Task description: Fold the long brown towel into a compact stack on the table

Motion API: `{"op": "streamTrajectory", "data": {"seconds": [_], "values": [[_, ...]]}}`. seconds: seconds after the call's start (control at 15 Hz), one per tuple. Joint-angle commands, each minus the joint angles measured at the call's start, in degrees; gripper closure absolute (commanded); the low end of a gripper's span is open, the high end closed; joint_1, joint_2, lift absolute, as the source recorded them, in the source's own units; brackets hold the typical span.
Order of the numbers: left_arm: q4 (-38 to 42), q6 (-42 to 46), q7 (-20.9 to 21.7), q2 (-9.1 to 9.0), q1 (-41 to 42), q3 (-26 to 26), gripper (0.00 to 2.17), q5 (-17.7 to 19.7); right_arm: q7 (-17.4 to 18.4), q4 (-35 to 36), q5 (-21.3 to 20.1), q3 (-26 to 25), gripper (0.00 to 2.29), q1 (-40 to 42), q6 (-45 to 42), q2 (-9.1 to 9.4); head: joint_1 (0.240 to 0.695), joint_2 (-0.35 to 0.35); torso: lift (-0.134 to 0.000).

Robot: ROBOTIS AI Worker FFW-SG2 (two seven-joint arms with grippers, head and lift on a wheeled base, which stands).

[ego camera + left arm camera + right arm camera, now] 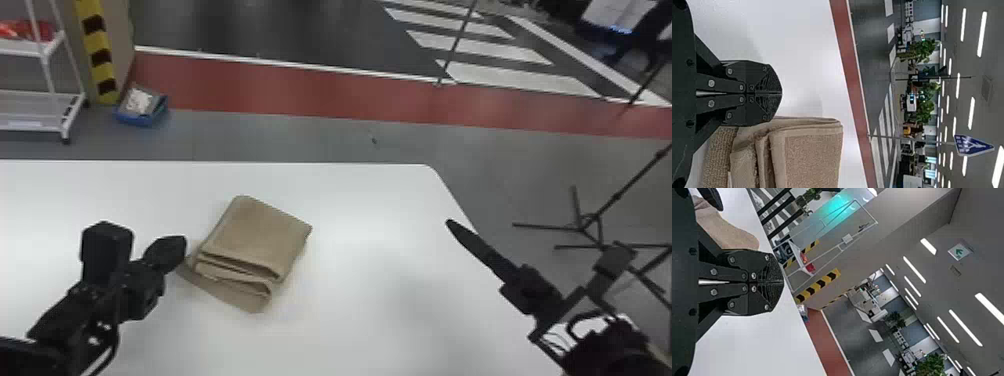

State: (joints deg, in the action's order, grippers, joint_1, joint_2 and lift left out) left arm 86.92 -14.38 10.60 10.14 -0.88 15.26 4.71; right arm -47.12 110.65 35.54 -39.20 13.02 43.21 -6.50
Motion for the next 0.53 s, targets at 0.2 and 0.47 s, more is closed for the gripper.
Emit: {"op": "streamTrajectory", "data": {"seconds": [0.2,0.47], "values": [[3.08,-7.2,1.7,0.23,2.46,1.7,2.15,-0.23,0.01,-0.7,0.06,0.53,1.95,-0.71,-0.18,0.0,0.695,-0.288,-0.111],[9.85,-8.96,2.14,0.23,7.73,5.13,2.15,-0.58,0.01,-2.28,-0.38,0.7,1.95,-2.03,-0.35,-0.09,0.695,-0.329,-0.111]]}}
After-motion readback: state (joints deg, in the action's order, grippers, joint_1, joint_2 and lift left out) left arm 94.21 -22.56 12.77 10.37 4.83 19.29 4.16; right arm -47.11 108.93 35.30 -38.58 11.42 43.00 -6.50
